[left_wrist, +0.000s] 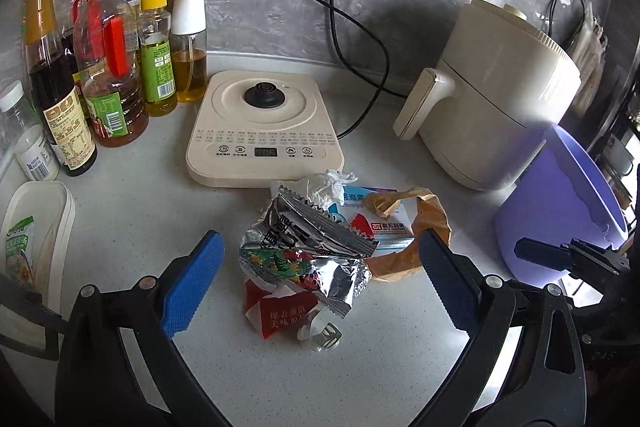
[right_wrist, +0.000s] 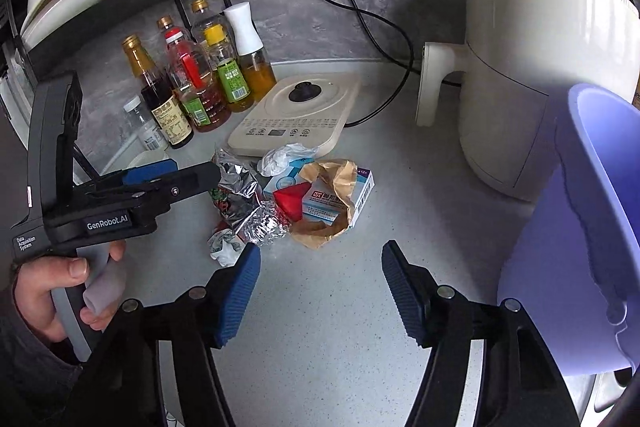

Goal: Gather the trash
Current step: 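Grasp the brown paper bag with the right tool while the left tool grasps the silver snack bag, then carry both items over the purple bucket and open both tools to drop them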

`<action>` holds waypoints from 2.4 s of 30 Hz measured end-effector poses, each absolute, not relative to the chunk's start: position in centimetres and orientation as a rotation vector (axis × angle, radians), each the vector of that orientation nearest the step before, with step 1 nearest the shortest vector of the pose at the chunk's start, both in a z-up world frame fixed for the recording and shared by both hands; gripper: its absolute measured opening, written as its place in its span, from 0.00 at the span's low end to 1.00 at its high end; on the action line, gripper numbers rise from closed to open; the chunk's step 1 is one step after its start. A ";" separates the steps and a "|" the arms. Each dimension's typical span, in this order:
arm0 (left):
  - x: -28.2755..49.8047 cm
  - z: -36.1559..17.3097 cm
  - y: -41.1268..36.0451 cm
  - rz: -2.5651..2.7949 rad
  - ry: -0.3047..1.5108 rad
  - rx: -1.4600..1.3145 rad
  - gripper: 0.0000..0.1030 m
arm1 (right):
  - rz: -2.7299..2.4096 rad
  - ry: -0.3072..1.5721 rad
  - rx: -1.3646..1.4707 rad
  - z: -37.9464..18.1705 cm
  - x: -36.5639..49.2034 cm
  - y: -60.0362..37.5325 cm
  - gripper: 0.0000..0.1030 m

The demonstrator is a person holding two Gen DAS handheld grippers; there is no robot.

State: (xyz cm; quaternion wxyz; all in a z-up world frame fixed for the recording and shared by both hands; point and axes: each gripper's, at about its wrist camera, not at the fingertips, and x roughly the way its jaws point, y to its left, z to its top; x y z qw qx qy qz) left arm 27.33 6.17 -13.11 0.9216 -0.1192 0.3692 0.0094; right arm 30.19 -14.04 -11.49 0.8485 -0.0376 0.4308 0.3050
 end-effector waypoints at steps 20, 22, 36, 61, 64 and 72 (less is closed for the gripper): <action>27.2 -11.5 8.5 0.081 0.701 -0.286 0.46 | 0.672 0.976 -0.115 -15.2 35.9 -11.4 0.04; 26.9 -10.6 8.8 0.085 0.680 -0.293 0.46 | 0.677 0.960 -0.104 -14.6 35.8 -11.8 0.03; 25.4 -3.4 8.7 0.006 0.530 -0.347 0.46 | 0.688 0.748 -0.048 -5.4 32.6 -15.5 0.03; 30.4 3.3 -3.6 -0.407 0.454 -0.264 0.46 | 0.226 0.534 0.122 2.4 30.6 -34.4 0.57; 31.3 3.5 -5.9 -0.466 0.458 -0.246 0.46 | 0.166 0.535 0.140 2.5 29.9 -36.4 0.59; 32.3 4.0 -11.7 -0.606 0.485 -0.183 0.46 | 0.053 0.542 0.178 2.1 27.9 -40.5 0.69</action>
